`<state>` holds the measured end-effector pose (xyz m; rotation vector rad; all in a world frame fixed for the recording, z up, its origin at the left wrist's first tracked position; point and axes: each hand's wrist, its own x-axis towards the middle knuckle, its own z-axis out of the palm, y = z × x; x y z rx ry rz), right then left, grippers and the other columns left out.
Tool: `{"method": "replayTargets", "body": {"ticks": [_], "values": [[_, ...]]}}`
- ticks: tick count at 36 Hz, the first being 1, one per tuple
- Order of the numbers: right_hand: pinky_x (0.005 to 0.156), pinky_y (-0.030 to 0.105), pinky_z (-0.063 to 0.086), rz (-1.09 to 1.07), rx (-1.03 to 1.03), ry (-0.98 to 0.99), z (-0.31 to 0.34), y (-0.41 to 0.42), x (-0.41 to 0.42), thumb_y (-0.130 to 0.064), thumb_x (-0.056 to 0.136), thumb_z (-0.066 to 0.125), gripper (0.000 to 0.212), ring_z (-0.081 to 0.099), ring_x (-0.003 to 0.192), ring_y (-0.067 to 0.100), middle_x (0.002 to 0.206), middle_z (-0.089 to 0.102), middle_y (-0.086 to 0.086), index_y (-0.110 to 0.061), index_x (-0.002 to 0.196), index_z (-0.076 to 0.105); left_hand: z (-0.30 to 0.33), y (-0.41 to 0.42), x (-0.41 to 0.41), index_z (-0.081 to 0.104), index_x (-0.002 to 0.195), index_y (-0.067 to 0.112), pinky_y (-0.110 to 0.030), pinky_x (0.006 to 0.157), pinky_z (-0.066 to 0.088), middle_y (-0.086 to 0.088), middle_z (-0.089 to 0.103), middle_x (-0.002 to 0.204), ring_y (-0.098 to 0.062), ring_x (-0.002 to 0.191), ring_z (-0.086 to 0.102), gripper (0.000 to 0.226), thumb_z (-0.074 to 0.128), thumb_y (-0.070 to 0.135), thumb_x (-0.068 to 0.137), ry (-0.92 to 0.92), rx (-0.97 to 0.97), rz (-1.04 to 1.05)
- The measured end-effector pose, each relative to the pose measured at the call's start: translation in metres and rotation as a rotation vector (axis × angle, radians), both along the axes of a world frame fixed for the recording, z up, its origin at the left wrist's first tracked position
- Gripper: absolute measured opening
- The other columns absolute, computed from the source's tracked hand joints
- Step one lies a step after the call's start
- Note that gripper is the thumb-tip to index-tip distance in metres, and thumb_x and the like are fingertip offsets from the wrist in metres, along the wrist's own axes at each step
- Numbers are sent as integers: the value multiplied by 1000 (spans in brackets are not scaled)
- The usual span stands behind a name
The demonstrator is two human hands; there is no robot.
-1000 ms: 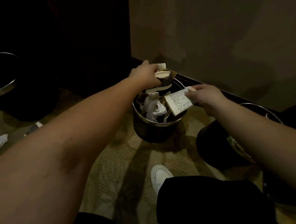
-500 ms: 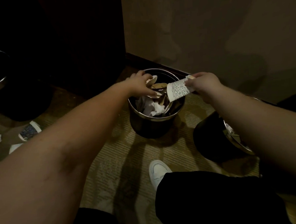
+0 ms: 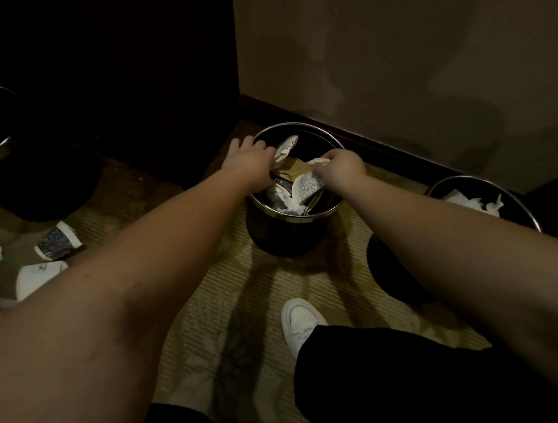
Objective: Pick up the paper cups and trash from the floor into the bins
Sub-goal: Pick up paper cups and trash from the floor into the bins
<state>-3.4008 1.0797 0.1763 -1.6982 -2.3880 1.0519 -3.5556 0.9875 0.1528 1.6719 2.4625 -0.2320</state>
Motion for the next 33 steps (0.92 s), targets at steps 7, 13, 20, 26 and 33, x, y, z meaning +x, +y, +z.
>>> {"method": "replayTargets", "body": {"ticks": [7, 13, 20, 26, 33], "values": [[108, 45, 29, 78, 205, -203, 5, 6, 3, -48, 94, 58, 41, 32, 132, 32, 143, 36, 7, -30, 131, 61, 6, 0, 2, 47, 140, 24, -47, 111, 23, -3, 46, 143, -29, 136, 32, 67, 69, 45, 81, -112, 87, 20], [106, 48, 33, 238, 201, -375, 17, 12, -15, -63, 95, 47, 55, 39, 132, 35, 143, 43, 10, -26, 133, 60, 12, -3, 2, 51, 136, 25, -45, 106, 27, -2, 50, 138, -27, 131, 37, 50, 59, 36, 88, -181, 163, 102], [75, 35, 45, 340, 211, -495, 43, 24, -25, -54, 98, 49, 46, 53, 87, 25, 88, 55, 7, -9, 95, 54, 21, -14, 3, 56, 133, 23, -43, 104, 28, -2, 53, 134, -25, 129, 41, 43, 54, 41, 94, -264, 227, 175], [72, 37, 45, 279, 256, -436, 44, 37, -33, -57, 95, 54, 48, 56, 91, 28, 81, 53, 5, -9, 95, 57, 25, -16, 1, 57, 131, 22, -43, 105, 31, -3, 53, 133, -25, 128, 42, 39, 59, 35, 94, -342, 267, 269], [88, 43, 48, 210, 213, -430, 41, 29, -41, -73, 93, 29, 85, 54, 118, 39, 134, 52, 20, -3, 136, 51, 27, -23, 0, 56, 133, 23, -42, 107, 32, -3, 52, 135, -24, 129, 43, 41, 60, 35, 93, -354, 305, 313]]}}
